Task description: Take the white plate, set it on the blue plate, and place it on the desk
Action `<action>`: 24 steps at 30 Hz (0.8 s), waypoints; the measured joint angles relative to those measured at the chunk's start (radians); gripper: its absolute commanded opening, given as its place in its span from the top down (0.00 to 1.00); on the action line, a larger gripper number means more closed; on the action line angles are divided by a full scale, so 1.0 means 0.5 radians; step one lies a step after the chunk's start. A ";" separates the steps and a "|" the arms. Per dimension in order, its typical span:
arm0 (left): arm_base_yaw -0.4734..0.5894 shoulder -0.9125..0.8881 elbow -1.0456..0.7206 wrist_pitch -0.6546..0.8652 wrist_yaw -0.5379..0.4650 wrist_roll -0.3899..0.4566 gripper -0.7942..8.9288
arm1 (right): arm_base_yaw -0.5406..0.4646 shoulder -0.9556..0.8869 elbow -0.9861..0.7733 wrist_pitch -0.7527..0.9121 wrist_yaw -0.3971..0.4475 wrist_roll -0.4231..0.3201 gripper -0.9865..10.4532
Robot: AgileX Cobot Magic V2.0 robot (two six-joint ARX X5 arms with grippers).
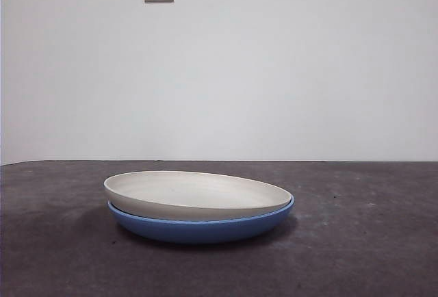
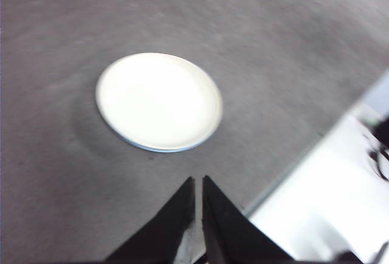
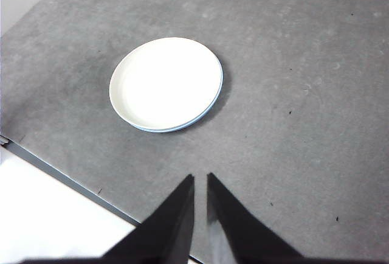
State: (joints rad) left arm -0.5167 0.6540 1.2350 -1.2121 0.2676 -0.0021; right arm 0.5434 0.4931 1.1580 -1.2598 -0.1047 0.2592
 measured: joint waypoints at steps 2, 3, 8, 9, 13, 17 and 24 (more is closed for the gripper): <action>0.124 -0.017 -0.040 0.018 0.000 0.002 0.90 | 0.000 0.000 0.000 0.000 0.000 0.000 0.89; 0.202 -0.037 -0.085 0.058 0.000 0.011 0.90 | 0.000 0.000 0.000 0.000 0.000 0.000 0.89; 0.598 -0.267 -0.584 0.666 0.000 0.027 0.90 | 0.000 0.000 0.000 0.000 0.000 0.000 0.89; 0.666 -0.332 -0.730 0.848 0.000 0.014 0.90 | 0.000 0.000 0.000 0.000 0.000 0.000 0.89; 0.825 -0.579 -1.277 1.423 -0.002 -0.082 0.90 | 0.000 0.000 0.000 0.000 0.000 0.000 0.89; 0.889 -0.829 -1.745 1.785 -0.065 -0.143 0.90 | 0.000 0.000 0.000 0.000 0.000 0.000 0.89; 0.891 -1.128 -2.169 1.879 -0.323 -0.226 0.90 | 0.000 0.000 0.000 0.000 0.000 0.000 0.89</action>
State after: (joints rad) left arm -0.0711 0.0902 0.1505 -0.2726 0.1059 -0.1150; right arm 0.5434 0.4931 1.1580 -1.2598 -0.1047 0.2592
